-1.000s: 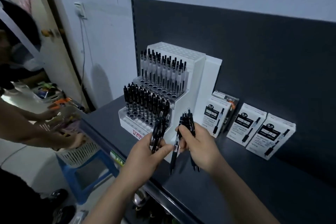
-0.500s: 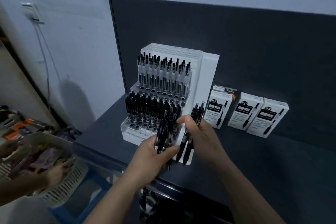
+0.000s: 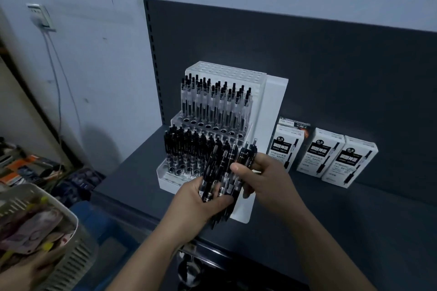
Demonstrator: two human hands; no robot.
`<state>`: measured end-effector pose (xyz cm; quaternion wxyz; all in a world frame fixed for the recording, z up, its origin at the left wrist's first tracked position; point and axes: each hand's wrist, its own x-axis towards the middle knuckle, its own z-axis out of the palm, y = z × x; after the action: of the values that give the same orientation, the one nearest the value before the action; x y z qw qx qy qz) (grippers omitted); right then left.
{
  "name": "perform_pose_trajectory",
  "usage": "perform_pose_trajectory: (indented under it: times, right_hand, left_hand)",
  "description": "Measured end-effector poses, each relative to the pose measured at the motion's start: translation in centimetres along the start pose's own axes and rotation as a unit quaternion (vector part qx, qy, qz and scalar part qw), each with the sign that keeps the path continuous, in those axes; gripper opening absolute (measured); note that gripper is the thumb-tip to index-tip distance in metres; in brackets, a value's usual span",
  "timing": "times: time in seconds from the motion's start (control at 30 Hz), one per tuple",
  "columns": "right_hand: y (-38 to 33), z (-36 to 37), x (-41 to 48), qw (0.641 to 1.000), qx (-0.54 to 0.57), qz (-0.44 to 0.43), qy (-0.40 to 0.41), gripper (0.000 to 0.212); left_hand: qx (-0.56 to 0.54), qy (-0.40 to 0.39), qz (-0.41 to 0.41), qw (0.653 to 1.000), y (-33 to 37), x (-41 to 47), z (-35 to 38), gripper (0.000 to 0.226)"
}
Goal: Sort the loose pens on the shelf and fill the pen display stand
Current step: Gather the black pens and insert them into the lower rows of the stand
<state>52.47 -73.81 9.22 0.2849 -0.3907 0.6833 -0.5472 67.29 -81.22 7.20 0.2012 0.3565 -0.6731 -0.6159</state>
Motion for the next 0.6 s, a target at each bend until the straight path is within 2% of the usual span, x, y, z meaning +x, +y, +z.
perform_pose_trajectory:
  times: [0.13, 0.27, 0.37, 0.5, 0.6]
  right_hand:
    - [-0.1, 0.0, 0.5, 0.999, 0.037, 0.02, 0.0, 0.028]
    - [-0.4, 0.1, 0.9, 0.997, 0.075, 0.005, 0.014, 0.018]
    - [-1.1, 0.2, 1.4, 0.995, 0.078, -0.038, 0.041, 0.01]
    - [-1.8, 1.6, 2.9, 0.996, 0.013, -0.08, 0.033, 0.022]
    - [-1.9, 3.9, 3.6, 0.993, -0.014, -0.117, 0.014, 0.019]
  left_hand:
    - [0.026, 0.023, 0.004, 0.999, -0.8, 0.6, -0.9, 0.024]
    - [0.031, 0.062, 0.016, 0.997, -1.3, 1.0, -2.1, 0.025]
    - [0.029, 0.145, 0.034, 0.988, -1.4, 1.1, -3.4, 0.019]
    - [0.034, 0.262, 0.044, 0.964, -1.5, 1.1, -5.3, 0.013]
    - [0.037, 0.308, 0.037, 0.95, -1.8, 1.3, -6.6, 0.013]
